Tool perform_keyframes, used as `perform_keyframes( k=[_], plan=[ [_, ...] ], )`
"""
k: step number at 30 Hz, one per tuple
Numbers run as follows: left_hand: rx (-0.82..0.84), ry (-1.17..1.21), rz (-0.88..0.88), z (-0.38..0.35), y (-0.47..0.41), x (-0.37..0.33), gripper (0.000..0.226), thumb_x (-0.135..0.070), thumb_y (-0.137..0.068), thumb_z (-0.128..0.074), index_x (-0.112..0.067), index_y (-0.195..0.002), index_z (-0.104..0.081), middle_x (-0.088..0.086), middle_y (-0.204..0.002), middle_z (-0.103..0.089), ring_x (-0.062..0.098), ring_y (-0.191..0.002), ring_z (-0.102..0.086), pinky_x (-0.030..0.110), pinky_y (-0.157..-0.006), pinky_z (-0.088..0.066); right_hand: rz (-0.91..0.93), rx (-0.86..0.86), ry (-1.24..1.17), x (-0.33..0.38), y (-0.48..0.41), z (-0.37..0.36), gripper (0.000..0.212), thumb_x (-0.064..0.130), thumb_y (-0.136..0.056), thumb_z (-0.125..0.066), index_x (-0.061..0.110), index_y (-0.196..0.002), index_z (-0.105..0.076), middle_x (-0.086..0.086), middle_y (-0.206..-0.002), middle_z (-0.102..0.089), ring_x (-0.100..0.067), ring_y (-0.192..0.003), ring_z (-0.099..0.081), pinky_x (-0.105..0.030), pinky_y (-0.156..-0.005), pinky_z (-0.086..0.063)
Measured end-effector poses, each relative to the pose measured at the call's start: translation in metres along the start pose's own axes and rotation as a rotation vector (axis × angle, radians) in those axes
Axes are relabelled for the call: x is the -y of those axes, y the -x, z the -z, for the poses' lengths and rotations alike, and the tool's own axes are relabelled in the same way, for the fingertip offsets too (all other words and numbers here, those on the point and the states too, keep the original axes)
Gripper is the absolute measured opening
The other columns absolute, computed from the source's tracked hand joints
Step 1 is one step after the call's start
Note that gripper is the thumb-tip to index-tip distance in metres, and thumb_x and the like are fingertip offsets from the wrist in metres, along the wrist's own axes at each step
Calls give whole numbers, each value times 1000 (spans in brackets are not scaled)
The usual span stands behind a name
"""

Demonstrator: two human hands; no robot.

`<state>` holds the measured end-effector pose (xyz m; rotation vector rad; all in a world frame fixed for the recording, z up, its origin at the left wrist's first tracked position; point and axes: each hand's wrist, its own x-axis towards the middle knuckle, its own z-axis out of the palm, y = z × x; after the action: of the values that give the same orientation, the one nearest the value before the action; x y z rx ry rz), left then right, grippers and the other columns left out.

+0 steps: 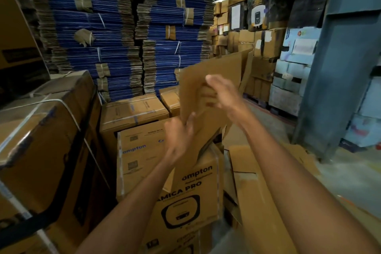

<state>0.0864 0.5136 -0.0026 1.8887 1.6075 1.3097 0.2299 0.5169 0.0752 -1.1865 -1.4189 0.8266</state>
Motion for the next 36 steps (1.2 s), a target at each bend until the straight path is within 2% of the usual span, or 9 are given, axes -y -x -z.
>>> perform_keyframes(
  k=[5,8,12,16,20,23,25,31,36],
  plan=[
    [-231,162,153,14,-52,-14,43,-39,-100,-62,-5,-74,-66,8,-72,-64,19,-58,-55,34,-50,-45,-91,151,-29,-30,47,-30,18,20,-102,-56,14,-103,-73,-1,-97,-76,-18,-84,-73,-35,-82,-61],
    [-376,395,298,26,-74,-19,33,-37,-98,-66,-7,-83,-67,7,-86,-70,19,-69,-64,35,-62,-55,-231,206,-241,-52,73,-46,24,19,-104,-53,6,-106,-73,-6,-98,-78,-27,-89,-74,-37,-83,-60],
    [-530,728,495,37,-81,-12,16,-26,-98,-66,-12,-92,-59,0,-87,-67,12,-72,-66,24,-55,-51,-537,236,-482,-83,97,-79,41,39,-103,-56,4,-121,-66,-12,-112,-75,-28,-86,-75,-38,-76,-63],
    [-605,1015,650,38,-59,13,12,-21,-100,-64,-15,-101,-54,6,-102,-69,18,-82,-70,34,-71,-61,-625,-31,-1055,-108,92,-93,57,53,-95,-60,27,-143,-43,-17,-136,-59,-38,-99,-74,-51,-83,-59],
    [-712,1138,764,25,-20,42,33,-16,-99,-65,-11,-129,-51,4,-104,-65,12,-79,-65,26,-61,-55,-532,-401,-1260,-125,74,-80,55,46,-101,-55,23,-148,-41,-20,-146,-48,-37,-116,-61,-51,-87,-57],
    [-744,1114,877,20,6,66,38,-15,-97,-67,-10,-132,-52,5,-112,-66,14,-86,-65,28,-70,-54,-585,-525,-1148,-143,66,-61,53,38,-104,-53,12,-148,-41,-22,-147,-47,-40,-130,-50,-48,-93,-52],
    [-712,1120,946,15,24,81,38,-11,-96,-68,-12,-130,-51,7,-112,-66,15,-84,-65,30,-71,-55,-629,-531,-1006,-155,64,-55,47,32,-105,-53,10,-146,-43,-19,-143,-51,-37,-128,-51,-42,-86,-54],
    [-539,1055,983,13,52,104,40,-18,-101,-62,-11,-138,-50,8,-114,-67,19,-91,-67,36,-71,-60,-697,-544,-805,-179,70,-58,26,32,-104,-54,11,-120,-56,-10,-106,-64,-22,-83,-60,-30,-57,-49],
    [-463,980,993,20,56,109,35,-21,-102,-61,-8,-134,-54,9,-111,-67,13,-71,-60,19,-45,-47,-689,-530,-733,-177,69,-58,20,29,-107,-50,10,-114,-53,-6,-84,-53,-13,-53,-46,-23,-41,-36]
  ],
)
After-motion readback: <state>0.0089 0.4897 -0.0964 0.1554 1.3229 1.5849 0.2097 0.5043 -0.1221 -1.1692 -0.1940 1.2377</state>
